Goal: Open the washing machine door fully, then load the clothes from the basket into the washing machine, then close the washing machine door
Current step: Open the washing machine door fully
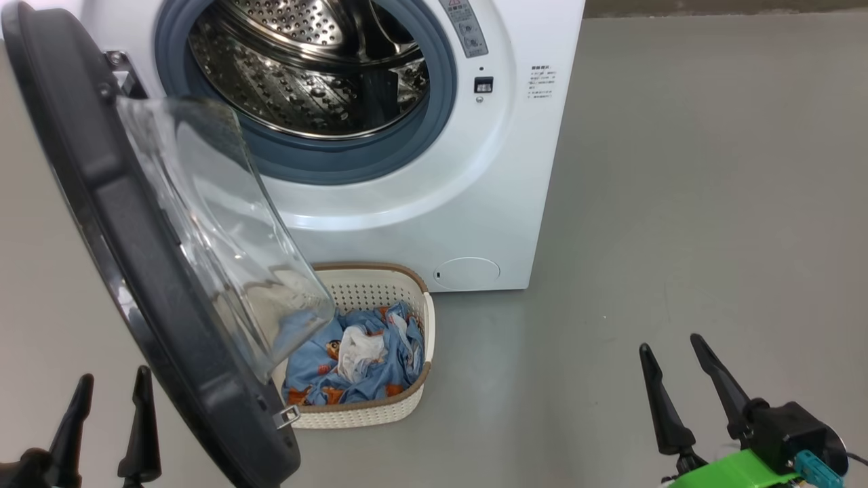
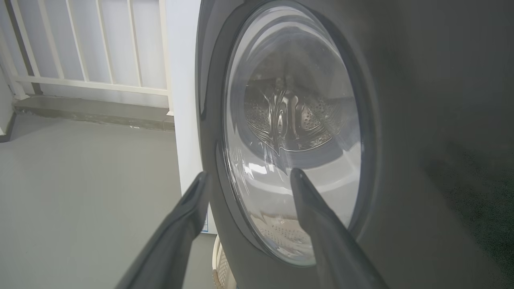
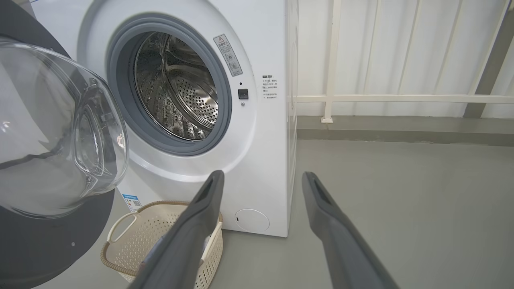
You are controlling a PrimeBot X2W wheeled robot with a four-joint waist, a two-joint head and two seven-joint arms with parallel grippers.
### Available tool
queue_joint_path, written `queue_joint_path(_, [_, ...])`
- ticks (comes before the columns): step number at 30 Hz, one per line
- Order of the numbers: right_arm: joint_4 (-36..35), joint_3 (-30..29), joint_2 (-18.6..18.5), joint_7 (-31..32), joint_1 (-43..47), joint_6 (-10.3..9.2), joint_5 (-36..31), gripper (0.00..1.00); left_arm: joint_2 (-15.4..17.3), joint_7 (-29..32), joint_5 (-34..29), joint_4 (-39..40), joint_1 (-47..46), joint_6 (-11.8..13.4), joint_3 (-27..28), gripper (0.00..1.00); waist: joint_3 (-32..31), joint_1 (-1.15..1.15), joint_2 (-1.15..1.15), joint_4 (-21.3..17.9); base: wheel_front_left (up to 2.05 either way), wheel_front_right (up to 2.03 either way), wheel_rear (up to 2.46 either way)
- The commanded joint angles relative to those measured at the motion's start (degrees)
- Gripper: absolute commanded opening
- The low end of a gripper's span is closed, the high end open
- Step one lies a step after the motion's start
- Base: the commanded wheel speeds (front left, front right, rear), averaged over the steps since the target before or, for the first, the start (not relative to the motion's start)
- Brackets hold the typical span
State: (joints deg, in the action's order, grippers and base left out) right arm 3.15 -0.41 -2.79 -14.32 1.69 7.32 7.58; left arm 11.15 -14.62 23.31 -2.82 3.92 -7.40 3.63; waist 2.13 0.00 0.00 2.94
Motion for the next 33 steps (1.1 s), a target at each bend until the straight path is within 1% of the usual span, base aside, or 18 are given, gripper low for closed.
queue_joint_path(1, [-1.66, 1.10, -0.09, -0.68, 0.23, 0.17, 0.04, 1.00, 1.03, -0.38, -0.46, 1.43, -0.69, -0.09, 2.20, 1.00, -0.14, 0.00, 0.00, 0.10, 0.00, 0.00, 0.00])
queue_joint_path(17, [-0.24, 0.64, -0.09, -0.68, 1.01, 0.17, 0.83, 1.00, 0.67, -0.38, -1.67, 1.12, -0.07, -0.09, 1.72, 1.00, -1.46, 0.00, 0.00, 0.54, 0.00, 0.00, 0.00])
queue_joint_path(26, [0.50, 0.75, -0.09, -0.68, 0.97, 0.17, 1.33, 1.00, 1.00, -0.38, -1.72, 1.03, -0.07, -0.09, 1.39, 1.00, -1.32, 0.00, 0.00, 0.74, 0.00, 0.00, 0.00])
queue_joint_path(27, [0.65, 0.81, -0.09, -0.68, 0.96, 0.17, 1.42, 1.00, 1.03, -0.38, -1.66, 0.92, -0.01, -0.09, 1.25, 0.91, -1.33, 0.00, 0.00, 0.76, 0.00, 0.00, 0.00])
queue_joint_path(28, [0.84, 0.86, -0.09, -0.68, 0.96, 0.17, 1.82, 1.00, 1.06, -0.38, -1.58, 0.82, 0.04, -0.09, 1.12, 0.45, -1.35, 0.00, 0.00, 0.77, 0.00, 0.00, 0.00])
queue_joint_path(29, [0.84, 0.86, -0.09, -0.68, 0.96, 0.17, 1.82, 1.00, 1.06, -0.38, -1.58, 0.82, 0.04, -0.09, 1.12, 0.45, -1.35, 0.00, 0.00, 0.77, 0.00, 0.00, 0.00])
queue_joint_path(30, [0.97, 0.91, -0.09, -0.68, 0.94, 0.17, 2.06, 1.00, 1.00, -0.38, -1.36, 0.71, 0.09, -0.09, 1.03, 0.07, -1.37, 0.00, 0.00, 0.77, 0.00, 0.00, 0.00])
queue_joint_path(31, [1.04, 1.03, -0.09, -0.68, 0.90, 0.17, 2.05, 1.00, 0.80, -0.38, -0.97, 0.55, 0.14, -0.09, 1.09, 0.00, -1.39, 0.00, 0.00, 0.77, 0.00, 0.00, 0.00])
queue_joint_path(33, [1.09, 1.26, -0.09, -0.68, 0.82, 0.17, 2.20, 1.00, 0.65, -0.38, -0.17, 0.82, 0.05, -0.09, 1.19, 0.00, -1.37, 0.00, 0.00, 0.76, 0.00, 0.00, 0.00])
